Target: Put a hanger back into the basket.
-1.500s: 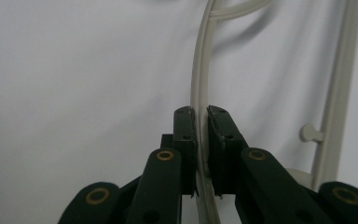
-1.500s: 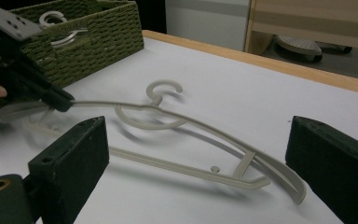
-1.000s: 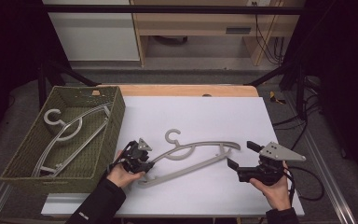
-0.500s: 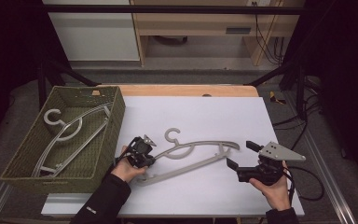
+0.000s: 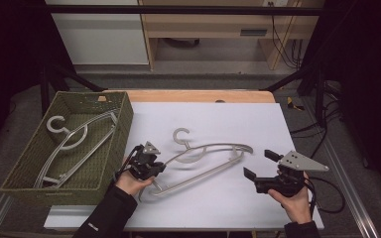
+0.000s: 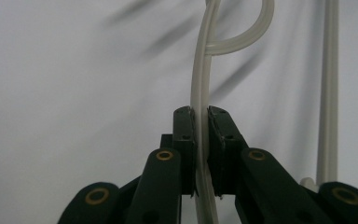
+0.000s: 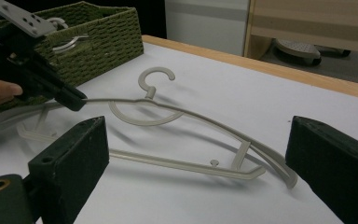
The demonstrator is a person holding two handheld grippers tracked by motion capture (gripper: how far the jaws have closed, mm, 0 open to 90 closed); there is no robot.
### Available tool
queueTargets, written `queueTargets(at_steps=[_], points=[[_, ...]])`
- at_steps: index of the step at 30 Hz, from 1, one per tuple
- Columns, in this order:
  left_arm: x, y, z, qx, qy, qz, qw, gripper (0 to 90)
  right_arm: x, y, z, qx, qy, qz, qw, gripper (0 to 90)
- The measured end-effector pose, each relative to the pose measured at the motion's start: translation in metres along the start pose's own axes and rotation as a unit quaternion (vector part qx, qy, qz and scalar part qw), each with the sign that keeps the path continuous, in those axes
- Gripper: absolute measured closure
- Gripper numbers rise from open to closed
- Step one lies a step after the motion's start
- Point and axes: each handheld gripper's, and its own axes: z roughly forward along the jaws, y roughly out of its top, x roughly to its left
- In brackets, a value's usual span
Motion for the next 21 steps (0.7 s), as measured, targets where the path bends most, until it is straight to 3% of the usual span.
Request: queueTargets(at_steps=[6,8,9,14,21], points=[[-0.002,0.004,-0.018,-0.039,0.0,-0.003,0.9992,82.5,-0.002,0.0,-0.002,-0.002,0.001,0.001,1.0,6.4],[-0.001,0.005,-0.021,-0.035,-0.008,-0.007,0.9993,82.5,-0.002,0.0,-0.002,-0.003,-0.002,0.0,1.0,6.4],[0.0,0.005,-0.02,-0.028,-0.014,-0.011,0.9994,82.5,-0.002,0.0,-0.002,-0.003,0.0,-0.001,1.0,6.5],[0.004,-0.005,0.003,0.014,-0.001,-0.008,0.9999,82.4,0.0,-0.001,0.0,0.0,0.0,0.0,1.0,6.4],[0.004,-0.014,0.028,0.066,0.022,0.003,0.9975,82.1,0.001,-0.002,0.003,0.005,0.004,-0.002,1.0,6.4]])
